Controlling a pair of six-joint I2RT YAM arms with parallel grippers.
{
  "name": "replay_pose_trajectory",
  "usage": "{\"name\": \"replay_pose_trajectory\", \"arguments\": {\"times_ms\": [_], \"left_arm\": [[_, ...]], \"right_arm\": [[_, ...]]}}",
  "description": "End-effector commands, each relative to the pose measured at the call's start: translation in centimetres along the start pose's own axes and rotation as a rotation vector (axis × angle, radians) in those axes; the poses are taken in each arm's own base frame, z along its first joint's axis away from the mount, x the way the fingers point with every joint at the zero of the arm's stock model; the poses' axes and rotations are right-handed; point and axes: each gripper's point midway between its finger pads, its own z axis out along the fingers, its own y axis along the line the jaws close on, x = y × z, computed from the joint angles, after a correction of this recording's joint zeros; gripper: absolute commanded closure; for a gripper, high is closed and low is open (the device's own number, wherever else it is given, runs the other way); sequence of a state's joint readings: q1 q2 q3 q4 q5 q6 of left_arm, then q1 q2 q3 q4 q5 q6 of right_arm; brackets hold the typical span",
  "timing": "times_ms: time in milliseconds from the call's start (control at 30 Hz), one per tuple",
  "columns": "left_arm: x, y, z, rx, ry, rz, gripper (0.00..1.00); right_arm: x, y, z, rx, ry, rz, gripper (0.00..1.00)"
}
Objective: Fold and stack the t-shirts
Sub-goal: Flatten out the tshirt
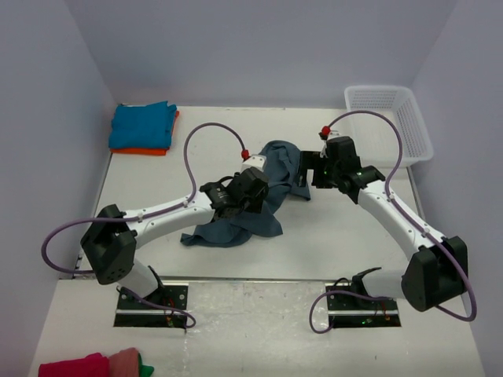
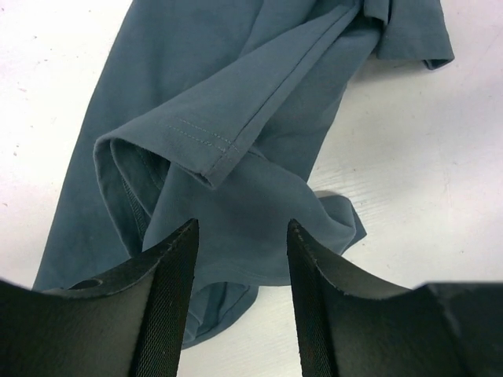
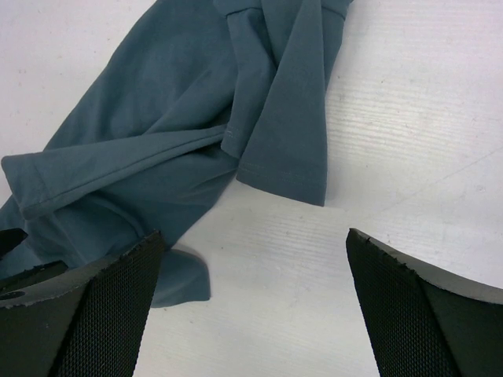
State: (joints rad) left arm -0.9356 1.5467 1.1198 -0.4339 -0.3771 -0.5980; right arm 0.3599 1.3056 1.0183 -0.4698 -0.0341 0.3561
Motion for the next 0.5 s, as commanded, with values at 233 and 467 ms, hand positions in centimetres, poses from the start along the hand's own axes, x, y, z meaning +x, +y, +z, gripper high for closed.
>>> {"name": "replay_pose_trajectory", "arguments": {"times_ms": [233,467], "left_arm": [[-4.0,-0.3,0.2,-0.033,-0.108,-0.002,0.5],[-4.3,0.0,1.4,-0.058,-0.105,0.0,0.51]], "right_arm": [[0.1,-0.4,0.4,0.021,-0.017,-0.004,0.01],[0.3,-0.6,0.3,0.025,-0.015,-0.014,0.01]]}}
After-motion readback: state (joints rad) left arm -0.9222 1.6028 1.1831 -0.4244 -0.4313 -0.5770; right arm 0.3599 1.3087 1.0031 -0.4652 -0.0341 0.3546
